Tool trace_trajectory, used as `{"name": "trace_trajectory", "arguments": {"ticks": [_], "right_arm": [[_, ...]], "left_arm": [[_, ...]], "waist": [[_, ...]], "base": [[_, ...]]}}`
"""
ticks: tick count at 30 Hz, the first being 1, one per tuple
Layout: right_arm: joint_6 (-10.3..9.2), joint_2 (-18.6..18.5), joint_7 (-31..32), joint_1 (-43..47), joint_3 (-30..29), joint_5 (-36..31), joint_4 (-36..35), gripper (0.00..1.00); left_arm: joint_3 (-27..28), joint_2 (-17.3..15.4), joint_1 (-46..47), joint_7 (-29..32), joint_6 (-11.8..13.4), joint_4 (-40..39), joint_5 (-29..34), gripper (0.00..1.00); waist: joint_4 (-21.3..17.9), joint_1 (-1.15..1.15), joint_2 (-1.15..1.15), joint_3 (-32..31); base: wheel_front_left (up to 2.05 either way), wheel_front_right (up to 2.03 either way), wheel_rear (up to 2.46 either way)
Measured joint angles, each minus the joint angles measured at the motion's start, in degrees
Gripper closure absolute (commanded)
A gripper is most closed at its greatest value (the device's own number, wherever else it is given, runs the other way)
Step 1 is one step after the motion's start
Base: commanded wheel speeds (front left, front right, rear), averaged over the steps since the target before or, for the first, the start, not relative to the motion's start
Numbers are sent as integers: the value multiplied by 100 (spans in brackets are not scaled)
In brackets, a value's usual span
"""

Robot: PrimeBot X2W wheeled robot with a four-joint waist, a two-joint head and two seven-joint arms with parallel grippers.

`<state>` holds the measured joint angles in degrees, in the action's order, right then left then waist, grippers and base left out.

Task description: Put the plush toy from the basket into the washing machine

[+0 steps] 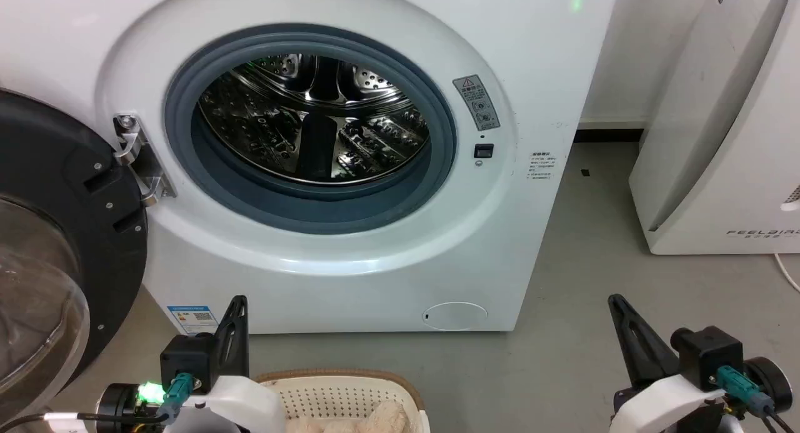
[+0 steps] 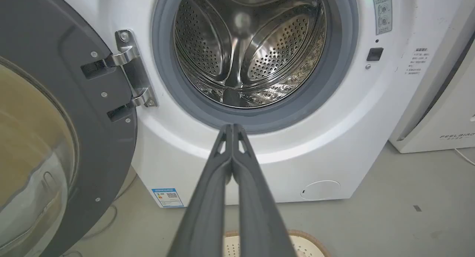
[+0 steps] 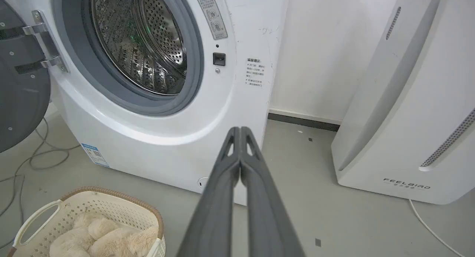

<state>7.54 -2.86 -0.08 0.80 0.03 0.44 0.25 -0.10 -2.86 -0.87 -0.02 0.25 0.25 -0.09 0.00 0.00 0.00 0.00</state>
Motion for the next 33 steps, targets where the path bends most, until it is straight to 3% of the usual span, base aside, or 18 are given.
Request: {"name": "trace_trajectory", "arguments": {"ticks": [1, 33], "right_arm": [[0, 0, 0, 0, 2, 0, 0, 0], [0, 0, -264, 3, -114, 53, -78, 0]], "left_arm": [[2, 0, 0, 0, 0, 0, 0, 0], [-147, 1, 5, -264, 14, 390, -119, 0]], "waist": [[0, 0, 0, 0], [-26, 0, 0, 298]], "base": [[0, 0, 0], [0, 0, 0]]}}
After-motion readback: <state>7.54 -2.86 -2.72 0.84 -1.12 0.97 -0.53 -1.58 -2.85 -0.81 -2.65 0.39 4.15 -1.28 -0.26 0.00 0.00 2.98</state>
